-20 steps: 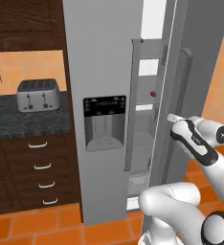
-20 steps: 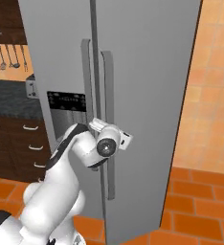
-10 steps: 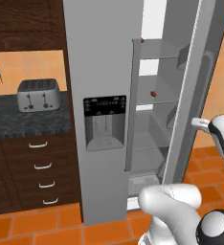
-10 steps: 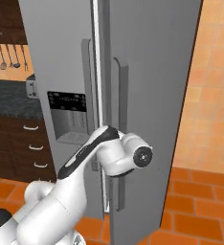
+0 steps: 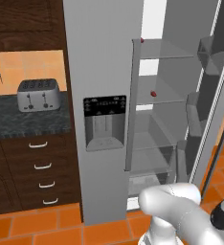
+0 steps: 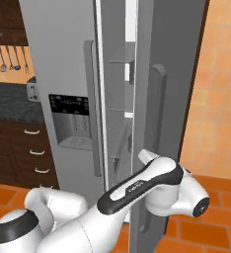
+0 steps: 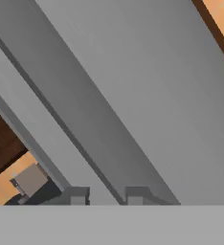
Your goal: Take the strawberry from the fridge and place it on top of the pancake, located on the dining counter.
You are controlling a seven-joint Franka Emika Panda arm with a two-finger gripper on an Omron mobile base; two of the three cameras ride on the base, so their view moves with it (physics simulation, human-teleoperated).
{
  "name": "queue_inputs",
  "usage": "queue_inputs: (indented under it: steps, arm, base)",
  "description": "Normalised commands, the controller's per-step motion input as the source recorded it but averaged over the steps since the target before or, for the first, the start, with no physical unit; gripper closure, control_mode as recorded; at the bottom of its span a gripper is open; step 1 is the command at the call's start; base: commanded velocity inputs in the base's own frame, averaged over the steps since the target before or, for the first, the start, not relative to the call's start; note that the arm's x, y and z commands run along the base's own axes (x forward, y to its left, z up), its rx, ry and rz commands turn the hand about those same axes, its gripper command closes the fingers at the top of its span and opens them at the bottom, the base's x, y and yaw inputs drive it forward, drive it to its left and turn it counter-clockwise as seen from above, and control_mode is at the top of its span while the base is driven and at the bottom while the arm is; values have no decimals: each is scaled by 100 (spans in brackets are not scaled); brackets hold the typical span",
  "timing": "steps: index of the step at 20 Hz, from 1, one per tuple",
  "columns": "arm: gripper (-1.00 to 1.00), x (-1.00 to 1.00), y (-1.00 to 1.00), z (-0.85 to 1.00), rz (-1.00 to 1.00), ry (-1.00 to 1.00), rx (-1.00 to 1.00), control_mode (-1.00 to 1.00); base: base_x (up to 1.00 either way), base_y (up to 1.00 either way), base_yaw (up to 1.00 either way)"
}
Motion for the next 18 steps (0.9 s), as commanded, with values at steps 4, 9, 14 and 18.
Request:
queue_inputs:
  steps: [4,9,14,18]
  arm:
    - [100,-100,22,64,-3,-54,1,-100]
    - [100,-100,85,79,-11,-34,-6,-100]
    - [100,-95,100,72,-17,-22,-14,-100]
    - [100,-54,100,41,-31,-5,-7,-100]
  base:
    - [0,0,0]
    - [0,0,0]
    - [0,0,0]
    - [0,0,0]
